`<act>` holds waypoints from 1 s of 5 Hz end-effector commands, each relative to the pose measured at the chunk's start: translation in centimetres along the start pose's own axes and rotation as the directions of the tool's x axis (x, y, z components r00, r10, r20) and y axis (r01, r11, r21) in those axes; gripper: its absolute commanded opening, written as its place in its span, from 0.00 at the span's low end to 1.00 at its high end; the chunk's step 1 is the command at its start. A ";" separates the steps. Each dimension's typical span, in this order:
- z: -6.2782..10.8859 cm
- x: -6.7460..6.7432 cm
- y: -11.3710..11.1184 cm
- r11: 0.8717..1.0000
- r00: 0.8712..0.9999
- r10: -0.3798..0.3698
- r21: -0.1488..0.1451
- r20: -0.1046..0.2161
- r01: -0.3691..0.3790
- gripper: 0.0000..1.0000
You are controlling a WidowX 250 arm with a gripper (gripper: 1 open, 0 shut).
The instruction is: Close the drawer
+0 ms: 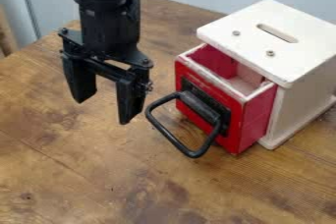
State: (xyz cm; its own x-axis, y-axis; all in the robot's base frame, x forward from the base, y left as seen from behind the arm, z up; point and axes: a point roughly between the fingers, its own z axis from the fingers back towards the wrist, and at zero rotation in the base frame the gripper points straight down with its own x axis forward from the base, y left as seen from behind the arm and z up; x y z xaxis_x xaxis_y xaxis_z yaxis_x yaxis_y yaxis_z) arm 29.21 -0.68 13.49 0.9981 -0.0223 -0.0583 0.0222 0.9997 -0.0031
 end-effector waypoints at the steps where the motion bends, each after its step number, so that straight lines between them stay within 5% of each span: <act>1: -0.4 -0.4 0.4 1.000 0.987 -0.009 0.007 0.157 0.008 1.00; 2: -1.2 -0.2 -0.7 0.999 0.969 -0.046 0.013 0.242 0.044 1.00; 5: -1.9 0.4 -1.9 0.987 0.965 -0.159 0.014 0.210 0.160 1.00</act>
State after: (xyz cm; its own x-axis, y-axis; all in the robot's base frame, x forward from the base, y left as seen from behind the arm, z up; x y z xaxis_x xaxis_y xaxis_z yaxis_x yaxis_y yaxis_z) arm 28.96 -2.33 10.43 0.9780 -0.1758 0.1121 0.1766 0.9843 0.0022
